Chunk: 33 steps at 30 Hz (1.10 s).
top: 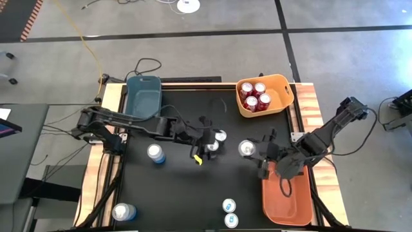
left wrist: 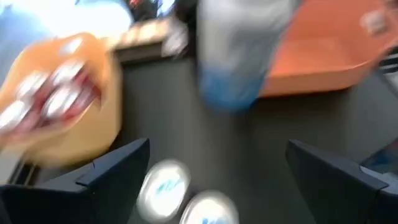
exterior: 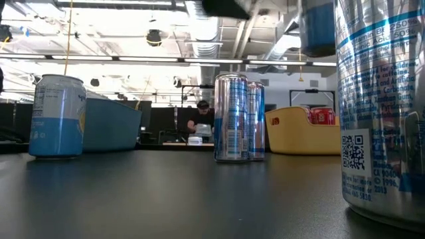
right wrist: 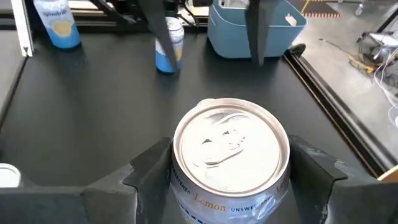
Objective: Sort soda cans
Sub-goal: Put the top white soda can into the orange bin
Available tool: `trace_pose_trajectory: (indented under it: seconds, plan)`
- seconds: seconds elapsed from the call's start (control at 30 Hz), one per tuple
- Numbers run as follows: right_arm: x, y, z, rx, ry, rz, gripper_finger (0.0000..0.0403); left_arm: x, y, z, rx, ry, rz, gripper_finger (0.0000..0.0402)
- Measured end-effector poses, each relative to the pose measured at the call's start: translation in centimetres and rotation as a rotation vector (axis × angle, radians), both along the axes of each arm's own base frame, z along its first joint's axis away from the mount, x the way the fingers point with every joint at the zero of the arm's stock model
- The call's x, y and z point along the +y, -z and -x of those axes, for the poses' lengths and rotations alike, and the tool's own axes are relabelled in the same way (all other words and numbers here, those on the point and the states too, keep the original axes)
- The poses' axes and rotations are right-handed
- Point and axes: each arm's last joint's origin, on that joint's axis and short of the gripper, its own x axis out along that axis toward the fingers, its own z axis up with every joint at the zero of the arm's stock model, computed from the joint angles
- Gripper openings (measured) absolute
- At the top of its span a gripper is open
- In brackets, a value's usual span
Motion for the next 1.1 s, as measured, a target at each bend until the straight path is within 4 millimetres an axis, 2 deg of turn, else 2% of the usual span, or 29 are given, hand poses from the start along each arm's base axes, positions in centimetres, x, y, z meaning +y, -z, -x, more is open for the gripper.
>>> trace_pose_trajectory:
  seconds: [0.2, 0.5, 0.67, 0.93, 1.1]
  plan:
    - [0.5, -0.2, 2.4, 0.012, -0.017, -0.096, 0.0260, 1.0, -1.2, 3.5, 0.092, -0.209, -0.045, 0.0373]
    - [2.8, -0.4, 5.6, 0.000, -0.109, -0.251, 0.0260, 1.8, -1.7, 9.3, 0.001, -0.344, -0.010, 0.0373]
    - [4.3, 0.0, 7.0, 0.052, -0.158, -0.344, 0.0260, 1.8, -0.8, 12.3, -0.057, -0.386, 0.036, 0.0373]
    - [6.7, 1.9, 9.1, 0.198, -0.145, -0.444, 0.0260, 1.3, 1.2, 15.6, -0.131, -0.483, 0.082, 0.0373]
    - [7.6, 3.8, 10.2, 0.205, -0.046, -0.348, 0.0260, 0.4, 1.5, 16.0, -0.144, -0.475, 0.110, 0.0373]
